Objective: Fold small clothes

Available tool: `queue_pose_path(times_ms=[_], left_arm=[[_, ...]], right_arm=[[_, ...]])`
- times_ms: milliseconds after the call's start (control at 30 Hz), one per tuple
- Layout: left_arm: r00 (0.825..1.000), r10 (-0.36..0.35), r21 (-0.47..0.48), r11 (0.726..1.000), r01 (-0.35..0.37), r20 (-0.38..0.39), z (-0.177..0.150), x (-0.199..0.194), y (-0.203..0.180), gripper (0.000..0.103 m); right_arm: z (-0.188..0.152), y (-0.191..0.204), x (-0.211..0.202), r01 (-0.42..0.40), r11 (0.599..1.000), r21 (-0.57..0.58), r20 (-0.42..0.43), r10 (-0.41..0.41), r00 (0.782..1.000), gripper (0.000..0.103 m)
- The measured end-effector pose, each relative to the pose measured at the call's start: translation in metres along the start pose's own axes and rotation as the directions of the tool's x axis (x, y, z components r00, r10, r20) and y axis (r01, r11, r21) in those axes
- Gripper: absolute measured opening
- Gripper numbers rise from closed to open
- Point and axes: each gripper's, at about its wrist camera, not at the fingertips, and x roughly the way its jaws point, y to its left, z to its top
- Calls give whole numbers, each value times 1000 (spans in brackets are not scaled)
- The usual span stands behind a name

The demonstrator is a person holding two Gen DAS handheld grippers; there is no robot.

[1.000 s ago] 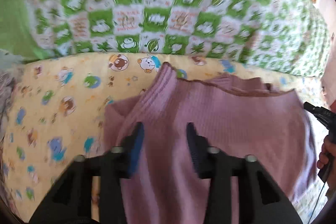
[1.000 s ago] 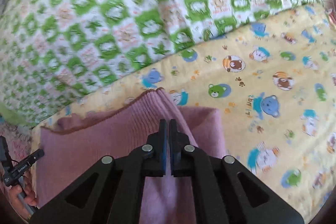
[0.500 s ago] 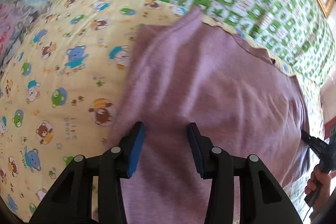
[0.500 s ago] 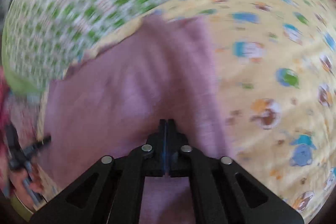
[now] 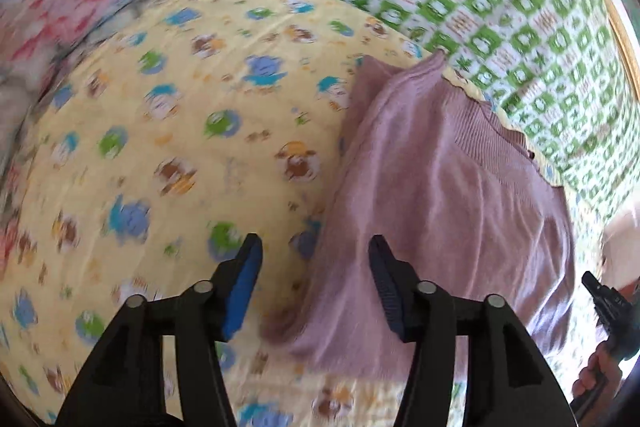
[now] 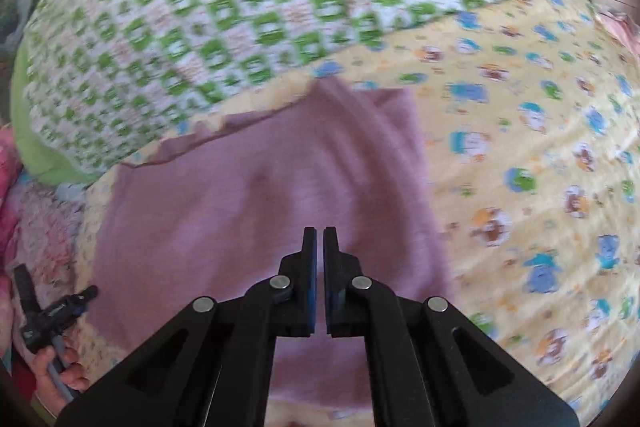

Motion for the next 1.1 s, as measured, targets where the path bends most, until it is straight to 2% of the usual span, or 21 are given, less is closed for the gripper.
queue_pose_path(times_ms=[167, 367, 400, 500, 533, 567, 633, 667, 700, 900, 1000, 1033, 1067, 1100], left_arm=[[999, -1, -35, 999, -1, -39, -19, -6, 15, 60], [997, -28, -99, 995, 20, -76, -32, 0, 26, 62], [996, -37, -111, 993, 29, -77, -33, 0, 27, 62], [996, -45, -109, 993, 37, -72, -27, 1, 27, 62], [997, -48, -107, 993, 41, -67, -23, 1, 25, 65], [996, -59, -104, 993, 52, -64, -17, 3, 25, 73], [994, -76, -102, 993, 67, -79, -7, 11, 24, 77], [994, -70, -99, 993, 61, -88, -1, 17, 23, 77], [994, -67, -95, 994, 58, -90, 6, 23, 22, 77], [989, -91, -75, 994, 83, -119, 40, 57, 10, 77], [987, -94, -33, 995, 91, -132, 48, 71, -6, 73], [987, -89, -16, 996, 88, -132, 49, 73, -11, 65], [987, -97, 0, 995, 98, -132, 50, 75, -16, 48], [984, -116, 10, 993, 118, -134, 50, 77, -21, 37]], right_arm=[[-5, 37, 7, -61, 997, -38, -26, 60, 998, 4], [-6, 89, 32, -143, 985, -97, -111, 132, 985, 4], [-4, 99, 37, -172, 980, -95, -123, 160, 979, 4], [1, 109, 45, -194, 979, -68, -128, 184, 974, 4], [1, 110, 46, -198, 978, -61, -126, 189, 974, 4], [1, 110, 48, -199, 978, -56, -128, 191, 973, 6], [-2, 107, 50, -184, 981, -57, -142, 175, 974, 22], [-4, 103, 51, -169, 984, -59, -145, 159, 977, 48], [-7, 98, 49, -157, 986, -59, -136, 148, 980, 65], [-20, 67, 47, -188, 982, -23, -176, 181, 968, 65], [-22, 51, 47, -184, 983, -16, -162, 179, 970, 65], [-21, 47, 47, -189, 982, -14, -157, 185, 970, 65], [-21, 44, 46, -198, 980, -16, -151, 194, 969, 65], [-21, 42, 46, -215, 976, -25, -143, 209, 967, 65]])
